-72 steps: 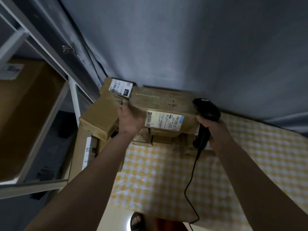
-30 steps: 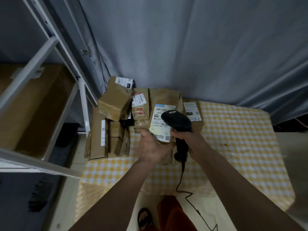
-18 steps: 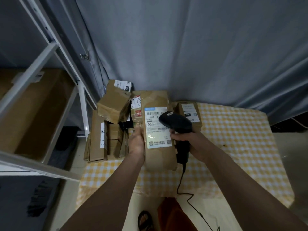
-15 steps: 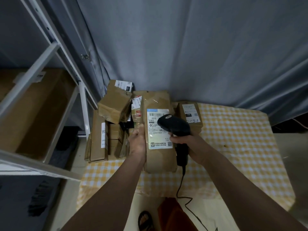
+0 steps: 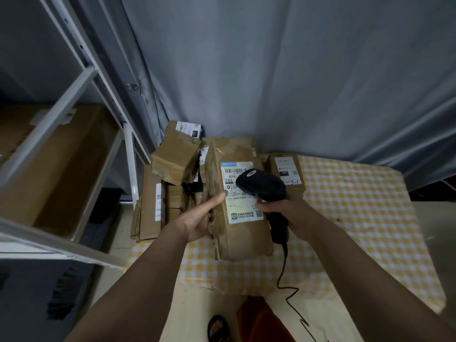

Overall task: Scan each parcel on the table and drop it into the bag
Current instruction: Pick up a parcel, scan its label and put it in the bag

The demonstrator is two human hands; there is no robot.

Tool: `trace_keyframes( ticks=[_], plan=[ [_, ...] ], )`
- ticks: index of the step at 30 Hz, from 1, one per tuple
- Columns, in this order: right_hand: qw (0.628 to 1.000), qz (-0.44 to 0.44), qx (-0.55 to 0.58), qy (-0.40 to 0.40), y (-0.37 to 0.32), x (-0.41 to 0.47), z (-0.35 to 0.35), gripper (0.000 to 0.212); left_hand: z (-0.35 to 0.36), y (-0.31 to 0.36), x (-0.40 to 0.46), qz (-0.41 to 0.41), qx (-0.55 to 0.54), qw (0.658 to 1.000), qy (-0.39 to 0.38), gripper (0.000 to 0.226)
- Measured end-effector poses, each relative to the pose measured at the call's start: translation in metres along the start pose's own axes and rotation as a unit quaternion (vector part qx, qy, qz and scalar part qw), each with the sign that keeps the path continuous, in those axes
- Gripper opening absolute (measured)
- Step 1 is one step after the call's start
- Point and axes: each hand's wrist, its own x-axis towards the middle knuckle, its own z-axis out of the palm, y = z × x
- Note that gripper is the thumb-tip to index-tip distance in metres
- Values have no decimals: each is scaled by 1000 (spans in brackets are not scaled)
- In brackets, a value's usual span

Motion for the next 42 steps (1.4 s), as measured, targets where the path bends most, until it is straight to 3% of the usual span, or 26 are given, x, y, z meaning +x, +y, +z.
trace_keyframes(
  ticks=[4, 8, 9, 13, 17, 22, 36, 42],
  plan=[
    [997, -29, -65, -19, -14, -2, 7, 42, -6, 4, 8, 25, -6, 999, 23, 130],
    [991, -68, -110, 38, -31, -7, 14, 21, -14, 9, 12, 56, -17, 998, 32, 133],
    [989, -83, -111, 50, -36, -11, 14, 12, -16, 10, 13, 61, -20, 997, 39, 132],
    [991, -94, -92, 41, -50, -26, 16, 31, -24, 14, 16, 76, -33, 993, 83, 124],
    [997, -69, -38, 11, -53, -35, 22, 18, -29, 15, 18, 78, -31, 991, 102, 134],
    [998, -61, -27, 5, -52, -39, 23, 15, -28, 14, 16, 84, -20, 992, 94, 118],
    [998, -56, -19, 15, -44, -40, 15, 18, -18, 11, 10, 83, -6, 993, 84, 124],
    [995, -71, -29, 64, -28, -38, 12, 25, -10, 9, 3, 51, 1, 998, 21, 125]
  ],
)
